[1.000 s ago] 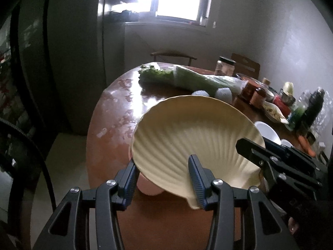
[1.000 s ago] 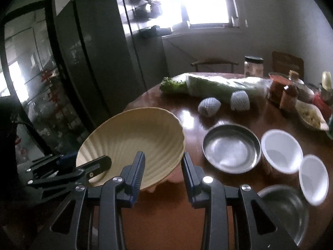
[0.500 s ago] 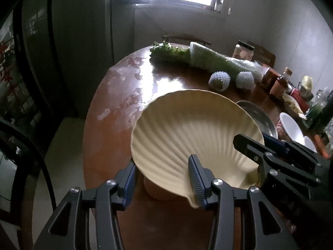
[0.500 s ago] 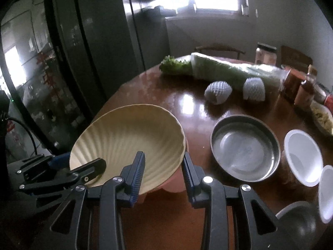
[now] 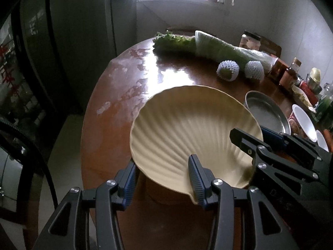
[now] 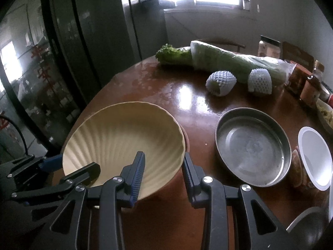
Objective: Organize plates and bowls
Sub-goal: 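Lift the cream shell plate with the left tool over the pink plate, then lower the shell plate onto the pink plate and open the left tool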
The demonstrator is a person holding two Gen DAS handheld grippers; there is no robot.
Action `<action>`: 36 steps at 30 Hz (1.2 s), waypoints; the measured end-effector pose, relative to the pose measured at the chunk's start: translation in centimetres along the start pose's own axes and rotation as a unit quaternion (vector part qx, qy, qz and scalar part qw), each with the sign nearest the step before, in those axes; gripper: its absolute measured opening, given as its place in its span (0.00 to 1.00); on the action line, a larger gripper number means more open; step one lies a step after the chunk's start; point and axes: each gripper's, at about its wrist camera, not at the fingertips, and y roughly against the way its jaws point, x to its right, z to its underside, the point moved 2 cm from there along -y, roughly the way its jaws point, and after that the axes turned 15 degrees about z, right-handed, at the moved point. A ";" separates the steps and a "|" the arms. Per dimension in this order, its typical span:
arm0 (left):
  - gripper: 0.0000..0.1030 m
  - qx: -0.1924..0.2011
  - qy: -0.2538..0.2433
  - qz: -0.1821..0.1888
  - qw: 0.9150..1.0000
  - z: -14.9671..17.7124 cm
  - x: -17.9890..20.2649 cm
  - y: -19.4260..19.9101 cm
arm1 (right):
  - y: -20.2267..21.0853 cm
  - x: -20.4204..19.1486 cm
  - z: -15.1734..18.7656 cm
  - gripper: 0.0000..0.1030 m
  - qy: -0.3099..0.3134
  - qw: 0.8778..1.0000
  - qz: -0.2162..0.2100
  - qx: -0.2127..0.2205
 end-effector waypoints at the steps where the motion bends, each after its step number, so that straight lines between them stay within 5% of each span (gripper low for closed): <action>1: 0.47 -0.001 -0.001 0.000 1.000 0.0 0.0 -0.1 | -0.1 -0.1 0.0 0.36 0.002 1.000 0.002 -0.001; 36: 0.47 0.011 -0.002 0.007 1.000 0.2 -0.6 0.7 | -0.8 -0.8 -0.3 0.36 0.022 0.999 0.032 0.012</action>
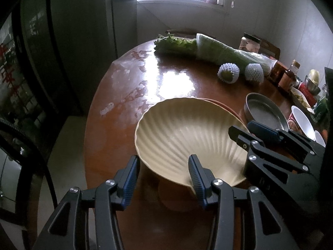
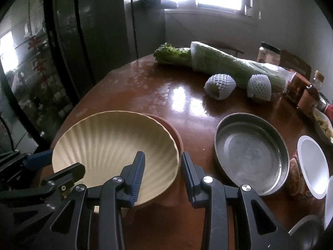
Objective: Organize plates and bowls
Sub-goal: 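Lower the shell plate onto the pink plate and open the left tool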
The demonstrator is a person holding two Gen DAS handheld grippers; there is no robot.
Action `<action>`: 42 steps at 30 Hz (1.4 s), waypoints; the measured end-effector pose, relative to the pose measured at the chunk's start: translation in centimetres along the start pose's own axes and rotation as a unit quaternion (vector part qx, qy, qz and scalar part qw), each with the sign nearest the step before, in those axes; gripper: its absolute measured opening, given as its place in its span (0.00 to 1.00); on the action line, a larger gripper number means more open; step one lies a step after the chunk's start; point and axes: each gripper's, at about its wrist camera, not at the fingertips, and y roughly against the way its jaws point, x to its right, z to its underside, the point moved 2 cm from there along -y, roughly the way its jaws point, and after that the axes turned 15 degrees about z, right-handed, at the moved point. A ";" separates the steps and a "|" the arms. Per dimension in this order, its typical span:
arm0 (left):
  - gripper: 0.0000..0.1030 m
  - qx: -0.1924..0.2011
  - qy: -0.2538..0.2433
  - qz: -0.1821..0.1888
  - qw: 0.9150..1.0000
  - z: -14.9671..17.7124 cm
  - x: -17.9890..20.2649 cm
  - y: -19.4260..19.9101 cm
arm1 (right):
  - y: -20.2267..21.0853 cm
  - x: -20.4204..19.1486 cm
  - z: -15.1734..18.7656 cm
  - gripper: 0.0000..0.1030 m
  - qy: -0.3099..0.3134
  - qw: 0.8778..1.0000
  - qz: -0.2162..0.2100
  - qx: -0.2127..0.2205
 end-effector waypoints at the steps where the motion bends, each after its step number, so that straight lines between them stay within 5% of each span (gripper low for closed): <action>1: 0.47 0.002 0.002 0.001 1.000 0.0 -0.1 0.1 | 0.0 0.1 0.0 0.36 -0.001 1.000 0.000 -0.001; 12: 0.48 0.016 0.031 0.006 0.999 0.1 -1.9 1.0 | -0.3 0.7 0.3 0.36 -0.013 1.000 0.001 -0.008; 42: 0.50 -0.009 -0.005 0.028 1.000 0.6 1.3 -0.7 | 0.2 3.8 0.4 0.37 -0.056 0.998 0.016 -0.004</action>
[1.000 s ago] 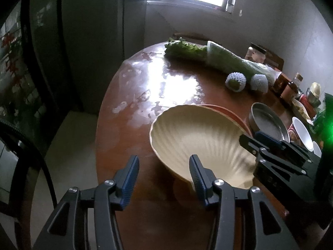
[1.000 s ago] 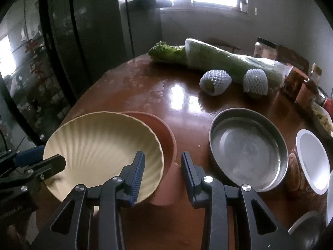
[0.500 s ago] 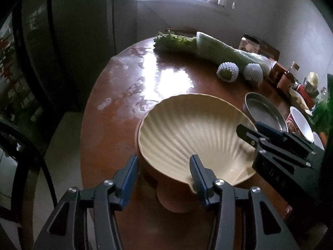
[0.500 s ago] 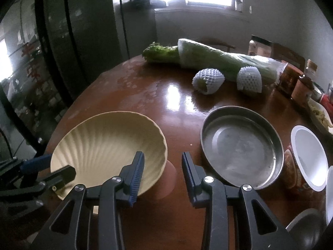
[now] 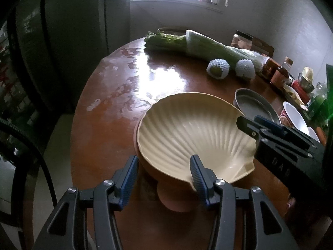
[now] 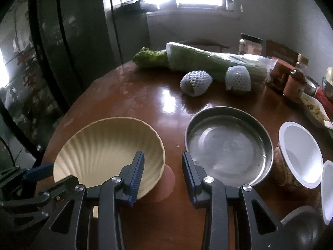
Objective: Organize plates and bowls
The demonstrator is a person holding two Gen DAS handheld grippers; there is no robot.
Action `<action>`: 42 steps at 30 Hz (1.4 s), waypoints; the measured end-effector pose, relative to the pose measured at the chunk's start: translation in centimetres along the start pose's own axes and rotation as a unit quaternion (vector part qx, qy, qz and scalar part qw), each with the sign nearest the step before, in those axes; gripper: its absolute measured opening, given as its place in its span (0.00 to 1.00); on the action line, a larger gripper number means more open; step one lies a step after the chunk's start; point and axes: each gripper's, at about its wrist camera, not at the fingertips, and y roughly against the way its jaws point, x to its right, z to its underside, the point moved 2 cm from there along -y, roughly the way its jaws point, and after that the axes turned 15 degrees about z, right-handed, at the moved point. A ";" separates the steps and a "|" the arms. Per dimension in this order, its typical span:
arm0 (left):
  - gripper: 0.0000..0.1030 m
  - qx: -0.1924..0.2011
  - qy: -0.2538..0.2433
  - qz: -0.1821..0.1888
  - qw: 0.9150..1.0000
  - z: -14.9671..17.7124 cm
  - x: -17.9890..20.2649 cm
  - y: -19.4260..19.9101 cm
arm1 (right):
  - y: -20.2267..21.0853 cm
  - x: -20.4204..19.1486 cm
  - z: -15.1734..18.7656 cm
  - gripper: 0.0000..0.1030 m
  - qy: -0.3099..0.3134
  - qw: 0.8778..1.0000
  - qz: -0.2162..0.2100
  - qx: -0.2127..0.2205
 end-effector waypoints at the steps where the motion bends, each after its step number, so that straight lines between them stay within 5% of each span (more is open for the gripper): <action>1: 0.50 -0.001 -0.002 0.001 1.000 0.0 0.1 0.0 | 0.1 0.1 0.0 0.37 -0.002 1.000 0.000 0.000; 20: 0.51 0.035 0.009 -0.010 0.999 -0.5 -0.2 2.7 | 2.7 1.8 0.8 0.38 -0.023 1.000 -0.001 0.014; 42: 0.52 0.070 -0.029 0.000 0.997 0.2 4.6 7.2 | 8.5 4.7 4.0 0.47 -0.066 0.997 0.004 0.033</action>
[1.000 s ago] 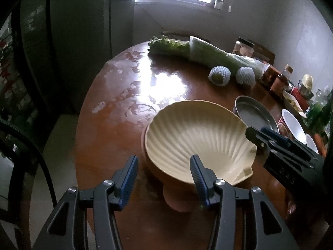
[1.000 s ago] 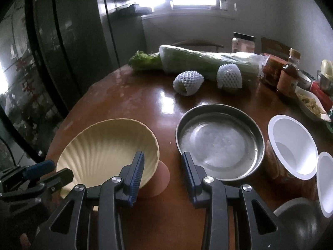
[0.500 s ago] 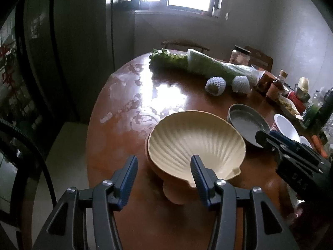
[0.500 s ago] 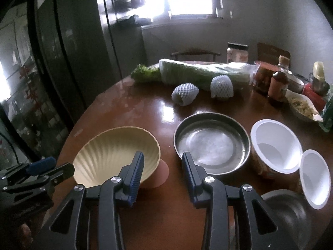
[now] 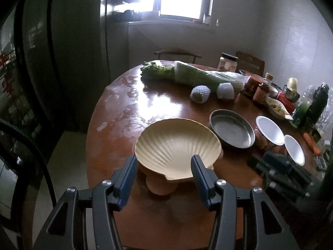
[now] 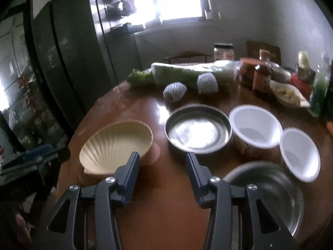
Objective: Organize plates and bowls
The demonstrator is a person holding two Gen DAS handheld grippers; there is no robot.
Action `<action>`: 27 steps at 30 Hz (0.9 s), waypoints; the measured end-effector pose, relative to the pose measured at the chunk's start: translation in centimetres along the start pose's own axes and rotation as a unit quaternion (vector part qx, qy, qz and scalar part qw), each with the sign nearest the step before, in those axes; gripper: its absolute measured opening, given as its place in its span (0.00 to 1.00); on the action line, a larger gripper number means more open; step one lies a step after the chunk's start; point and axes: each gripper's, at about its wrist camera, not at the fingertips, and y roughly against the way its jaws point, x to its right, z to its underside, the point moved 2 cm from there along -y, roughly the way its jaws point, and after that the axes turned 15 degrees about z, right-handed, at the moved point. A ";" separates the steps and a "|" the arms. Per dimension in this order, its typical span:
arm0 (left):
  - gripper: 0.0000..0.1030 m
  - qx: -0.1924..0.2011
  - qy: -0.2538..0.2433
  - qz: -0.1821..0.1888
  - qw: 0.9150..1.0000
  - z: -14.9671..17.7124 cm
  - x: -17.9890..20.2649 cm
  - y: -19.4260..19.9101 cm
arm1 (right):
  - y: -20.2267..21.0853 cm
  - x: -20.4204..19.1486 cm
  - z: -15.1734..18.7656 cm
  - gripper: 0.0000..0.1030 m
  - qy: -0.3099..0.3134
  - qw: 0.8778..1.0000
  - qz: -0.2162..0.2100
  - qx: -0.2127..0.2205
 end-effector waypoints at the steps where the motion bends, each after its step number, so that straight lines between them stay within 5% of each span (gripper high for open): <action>1: 0.52 -0.001 -0.002 0.001 1.000 0.0 0.3 0.0 | 0.0 0.1 0.4 0.47 0.001 1.000 0.003 -0.005; 18: 0.52 -0.028 -0.035 0.024 0.999 0.6 5.4 -1.9 | 0.6 1.3 3.9 0.47 0.010 0.999 -0.022 -0.033; 27: 0.52 -0.038 -0.047 0.048 0.997 1.1 7.6 -2.9 | 2.9 5.4 4.0 0.47 -0.014 1.000 0.015 0.000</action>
